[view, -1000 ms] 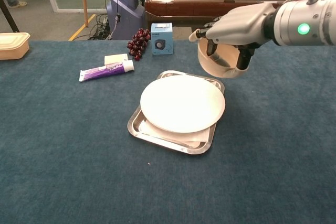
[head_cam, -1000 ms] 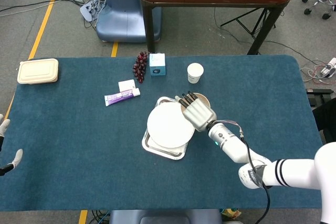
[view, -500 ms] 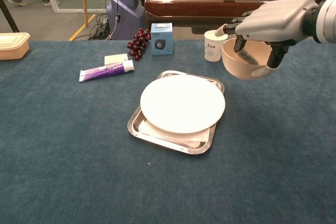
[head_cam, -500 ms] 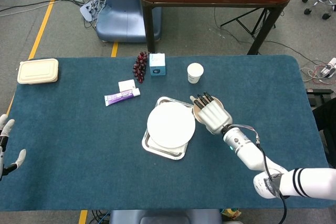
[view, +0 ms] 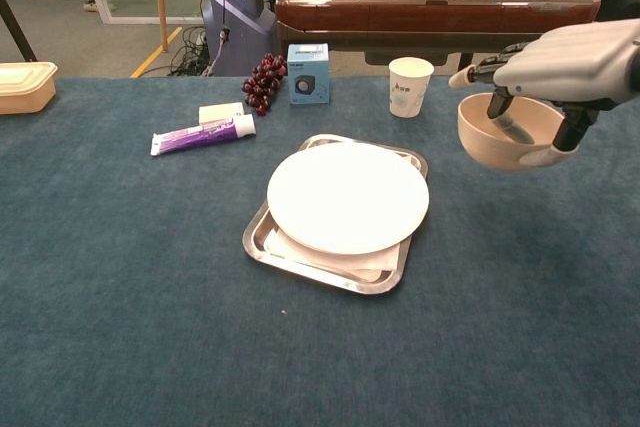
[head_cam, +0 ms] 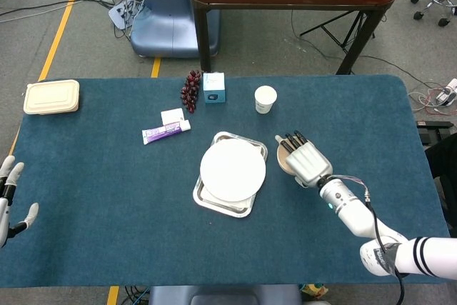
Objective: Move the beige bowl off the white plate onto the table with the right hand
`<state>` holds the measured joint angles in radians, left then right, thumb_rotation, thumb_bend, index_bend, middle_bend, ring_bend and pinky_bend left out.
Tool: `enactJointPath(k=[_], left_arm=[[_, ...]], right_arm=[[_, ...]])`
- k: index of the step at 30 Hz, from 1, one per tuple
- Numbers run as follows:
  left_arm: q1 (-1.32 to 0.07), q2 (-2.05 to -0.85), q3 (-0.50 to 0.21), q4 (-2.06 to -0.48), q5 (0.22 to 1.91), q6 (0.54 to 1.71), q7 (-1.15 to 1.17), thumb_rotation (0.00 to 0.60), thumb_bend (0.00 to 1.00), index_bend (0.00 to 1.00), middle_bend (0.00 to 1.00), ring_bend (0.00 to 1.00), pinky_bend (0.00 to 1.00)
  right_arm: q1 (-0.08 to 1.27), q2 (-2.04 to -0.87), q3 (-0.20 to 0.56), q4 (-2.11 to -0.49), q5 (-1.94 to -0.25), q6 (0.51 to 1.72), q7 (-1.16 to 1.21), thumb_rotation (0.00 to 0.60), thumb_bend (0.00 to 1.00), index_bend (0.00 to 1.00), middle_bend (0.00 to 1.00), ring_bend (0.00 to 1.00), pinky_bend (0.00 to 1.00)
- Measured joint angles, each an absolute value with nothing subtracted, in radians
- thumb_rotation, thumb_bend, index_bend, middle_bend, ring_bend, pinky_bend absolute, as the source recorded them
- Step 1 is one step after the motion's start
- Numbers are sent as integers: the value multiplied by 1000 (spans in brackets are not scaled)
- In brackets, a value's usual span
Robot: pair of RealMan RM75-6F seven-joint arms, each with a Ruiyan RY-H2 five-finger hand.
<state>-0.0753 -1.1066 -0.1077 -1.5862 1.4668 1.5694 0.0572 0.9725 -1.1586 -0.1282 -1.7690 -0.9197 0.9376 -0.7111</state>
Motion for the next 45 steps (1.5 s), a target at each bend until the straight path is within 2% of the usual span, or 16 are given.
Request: enactJointPath(k=[23, 30, 33, 35, 38, 41, 45], left_arm=[[-63, -1087, -114, -1598, 1466, 1592, 20, 600, 324, 0, 0, 0, 0], [-57, -1082, -118, -1599, 1464, 1604, 8, 600, 324, 0, 0, 0, 0], [-56, -1081, -119, -1599, 1463, 1604, 5, 600, 324, 0, 0, 0, 0], [-57, -1081, -118, -1598, 1463, 1603, 7, 600, 324, 0, 0, 0, 0], [-59, -1083, -117, -1597, 1463, 1597, 10, 600, 324, 0, 0, 0, 0], [-61, -1085, -117, -1598, 1461, 1592, 16, 600, 324, 0, 0, 0, 0], [-63, -1086, -117, -1597, 1460, 1589, 19, 600, 324, 0, 0, 0, 0]], right_arm=[[968, -1304, -86, -1561, -890, 788, -685, 600, 379, 640, 36, 0, 0], [985, -1326, -89, -1541, -861, 769, -721, 600, 341, 639, 35, 0, 0], [986, -1316, -90, -1556, -862, 767, -721, 600, 317, 558, 15, 0, 0], [986, -1301, -91, -1576, -865, 770, -721, 600, 300, 452, 1, 0, 0], [985, -1276, -92, -1614, -868, 781, -722, 600, 282, 363, 0, 0, 0], [985, -1245, -94, -1658, -872, 799, -732, 600, 279, 309, 0, 0, 0], [982, -1201, -94, -1727, -878, 833, -747, 600, 274, 300, 0, 0, 0]])
